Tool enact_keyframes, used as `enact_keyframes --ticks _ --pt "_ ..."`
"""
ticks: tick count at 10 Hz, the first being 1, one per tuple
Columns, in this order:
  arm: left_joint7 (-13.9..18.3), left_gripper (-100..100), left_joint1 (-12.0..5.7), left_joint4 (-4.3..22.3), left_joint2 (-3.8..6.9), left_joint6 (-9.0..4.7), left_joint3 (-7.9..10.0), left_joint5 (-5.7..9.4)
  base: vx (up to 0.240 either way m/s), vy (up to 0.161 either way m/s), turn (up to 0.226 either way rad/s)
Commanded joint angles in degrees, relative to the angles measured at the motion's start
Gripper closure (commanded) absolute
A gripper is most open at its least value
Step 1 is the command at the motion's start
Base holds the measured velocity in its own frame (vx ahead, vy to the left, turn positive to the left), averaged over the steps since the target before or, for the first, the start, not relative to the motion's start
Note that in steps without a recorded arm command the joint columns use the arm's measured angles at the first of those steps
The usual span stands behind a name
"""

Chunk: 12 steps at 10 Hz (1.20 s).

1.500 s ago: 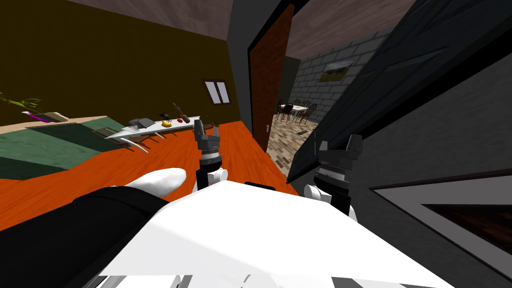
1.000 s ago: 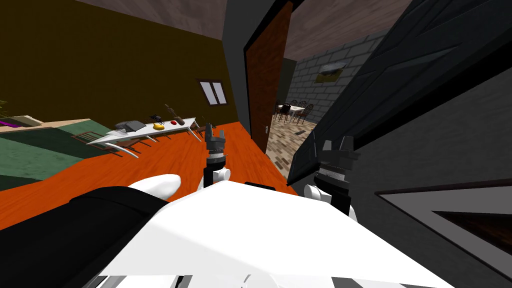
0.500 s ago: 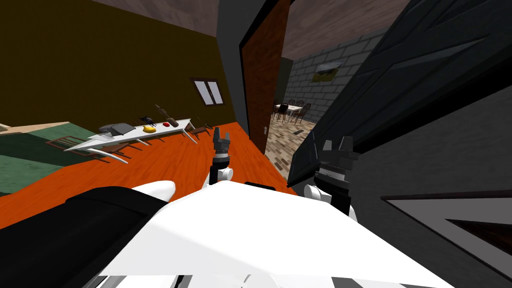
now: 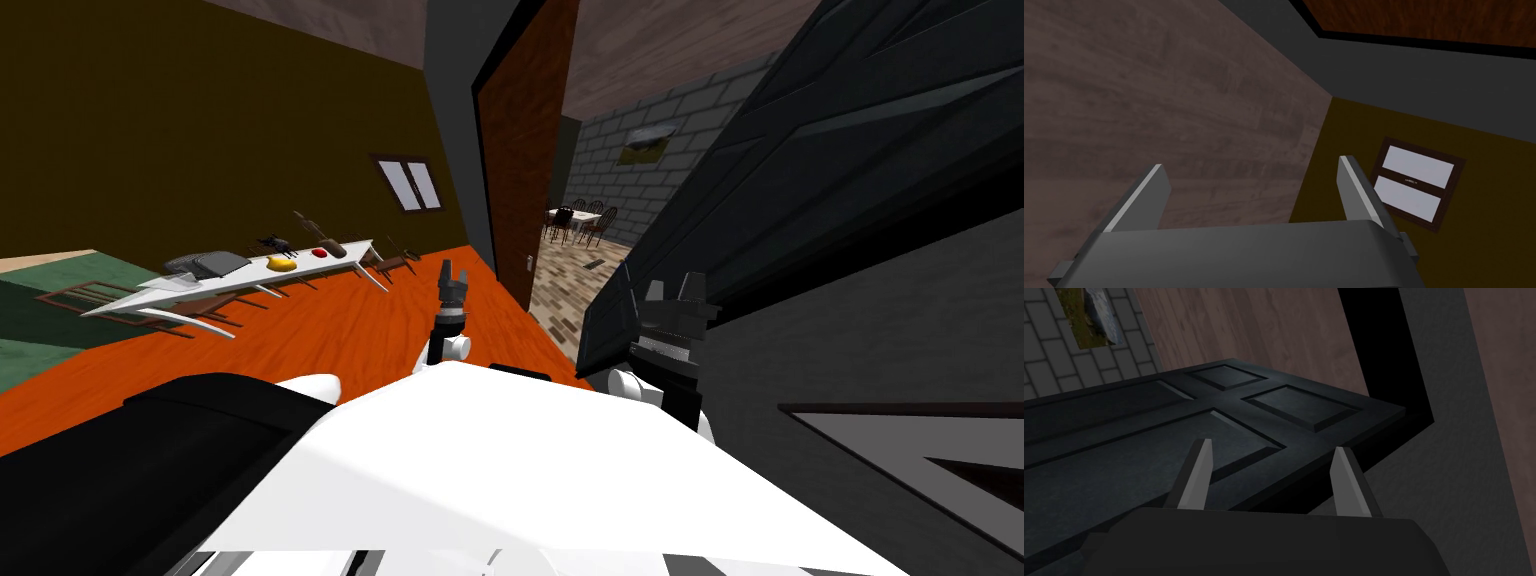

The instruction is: Push the door open

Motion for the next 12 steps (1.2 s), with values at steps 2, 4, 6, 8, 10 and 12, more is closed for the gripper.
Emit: enact_keyframes --ticks 2,4,6,8,10,12 --pt "0.5 -100 -1.46 3.5 0.47 -0.65 -0.88 -0.14 0.089 0.042 -0.080" --pt "0.8 -100 -2.57 6.2 0.88 -1.11 -1.50 -0.22 0.088 0.049 -0.062" --pt "1.2 -100 -3.78 9.1 1.23 -1.62 -2.19 -0.30 0.098 0.041 -0.093" --pt "1.6 -100 -5.01 12.1 1.57 -2.13 -2.87 -0.39 0.092 0.068 -0.077" --pt "2.0 -100 -6.24 15.1 1.90 -2.64 -3.56 -0.47 0.081 0.046 -0.073" --pt "2.4 -100 -7.54 18.2 2.16 -3.18 -4.29 -0.56 0.093 0.058 -0.093"
